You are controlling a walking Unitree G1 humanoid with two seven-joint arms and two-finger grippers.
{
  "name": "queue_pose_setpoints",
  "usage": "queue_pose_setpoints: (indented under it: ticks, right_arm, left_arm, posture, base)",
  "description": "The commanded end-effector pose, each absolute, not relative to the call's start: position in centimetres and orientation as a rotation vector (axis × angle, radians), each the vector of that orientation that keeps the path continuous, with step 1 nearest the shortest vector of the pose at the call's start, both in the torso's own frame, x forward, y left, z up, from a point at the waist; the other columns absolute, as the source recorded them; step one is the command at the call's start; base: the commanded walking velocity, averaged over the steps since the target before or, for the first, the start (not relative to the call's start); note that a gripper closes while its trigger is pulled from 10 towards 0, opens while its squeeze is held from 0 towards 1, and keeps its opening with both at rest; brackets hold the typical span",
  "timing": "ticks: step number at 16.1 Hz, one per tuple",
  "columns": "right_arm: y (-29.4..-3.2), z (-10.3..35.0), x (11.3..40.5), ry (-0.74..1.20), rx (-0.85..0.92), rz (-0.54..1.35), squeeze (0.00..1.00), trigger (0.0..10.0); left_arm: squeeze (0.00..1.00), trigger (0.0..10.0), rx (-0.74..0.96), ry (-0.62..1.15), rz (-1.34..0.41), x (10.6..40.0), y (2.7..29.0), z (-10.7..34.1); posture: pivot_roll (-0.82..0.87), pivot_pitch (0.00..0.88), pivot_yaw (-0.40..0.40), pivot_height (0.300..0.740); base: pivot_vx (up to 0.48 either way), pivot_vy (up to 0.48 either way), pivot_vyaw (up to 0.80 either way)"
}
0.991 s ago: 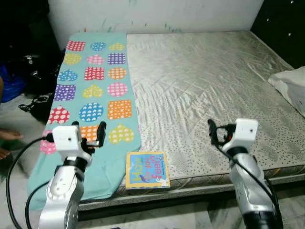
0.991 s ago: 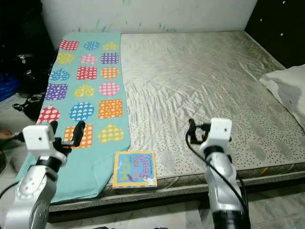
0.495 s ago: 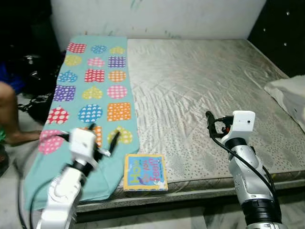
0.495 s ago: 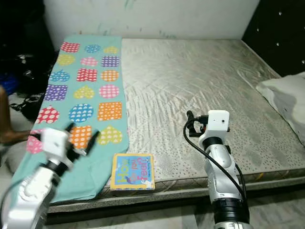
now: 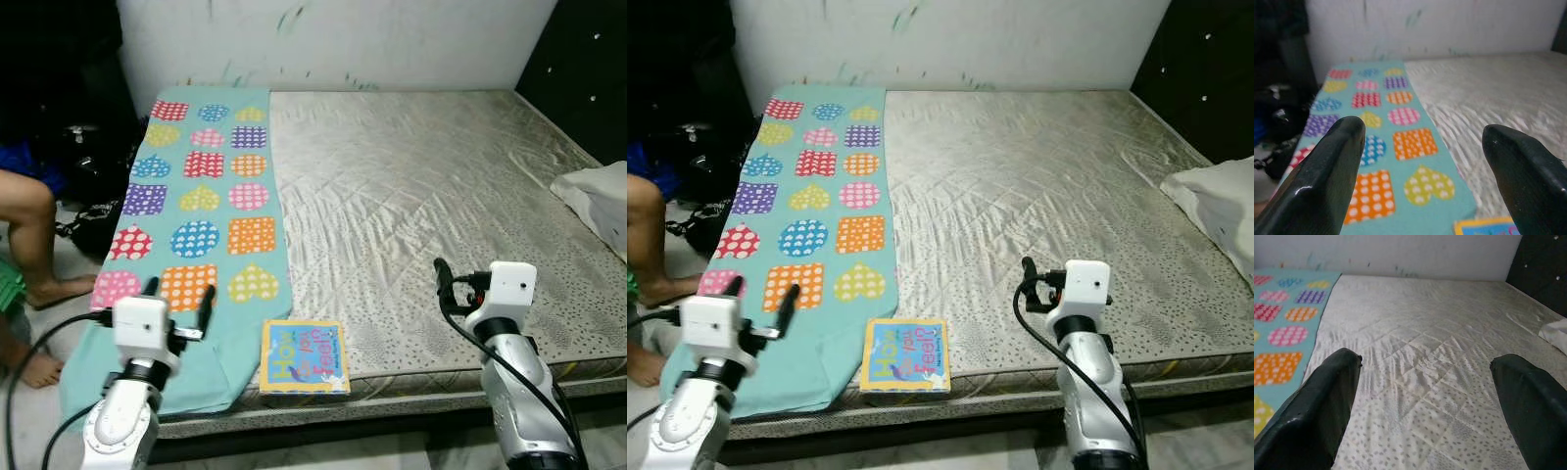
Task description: Clean up the room
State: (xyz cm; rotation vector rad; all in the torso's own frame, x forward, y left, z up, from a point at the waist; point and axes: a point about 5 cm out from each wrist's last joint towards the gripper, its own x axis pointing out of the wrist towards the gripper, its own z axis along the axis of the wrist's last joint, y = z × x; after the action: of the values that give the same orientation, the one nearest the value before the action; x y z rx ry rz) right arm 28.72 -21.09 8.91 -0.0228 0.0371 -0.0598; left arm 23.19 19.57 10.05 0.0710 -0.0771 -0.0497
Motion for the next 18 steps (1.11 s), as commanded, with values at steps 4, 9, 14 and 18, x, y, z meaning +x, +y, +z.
queue_pose_setpoints:
  ticks: [4, 9, 14, 18]
  right_arm:
    - [-22.6, 8.8, 27.4, 0.037, -0.043, -0.034, 0.0, 10.0]
    - [-27.7, 8.2, 23.4, 0.092, -0.155, -0.075, 0.0, 10.0]
    - [-24.8, 13.5, 27.5, -0.121, -0.17, -0.054, 0.0, 10.0]
    - [-22.4, 16.8, 31.1, -0.241, -0.21, -0.069, 0.0, 10.0]
  left_arm:
    - [0.0, 10.0, 0.074, -0.131, 0.011, 21.7, 19.7, 11.5]
    - [0.0, 10.0, 0.067, -0.127, 0.0, 21.5, 19.7, 12.1]
    - [0.0, 10.0, 0.042, -0.121, -0.036, 22.1, 18.5, 12.2]
    - [0.0, 10.0, 0.037, -0.127, -0.025, 22.4, 18.6, 12.5]
  posture:
    - [0.0, 0.109, -0.074, 0.74]
    - [-0.02, 0.132, -0.047, 0.74]
    - [-0.04, 0.146, -0.036, 0.74]
    - [-0.02, 0.139, -0.043, 0.74]
  base:
    - [0.0, 0.0, 0.0]
    - [0.0, 0.0, 0.0]
    - [0.0, 0.0, 0.0]
    - [0.0, 0.0, 0.0]
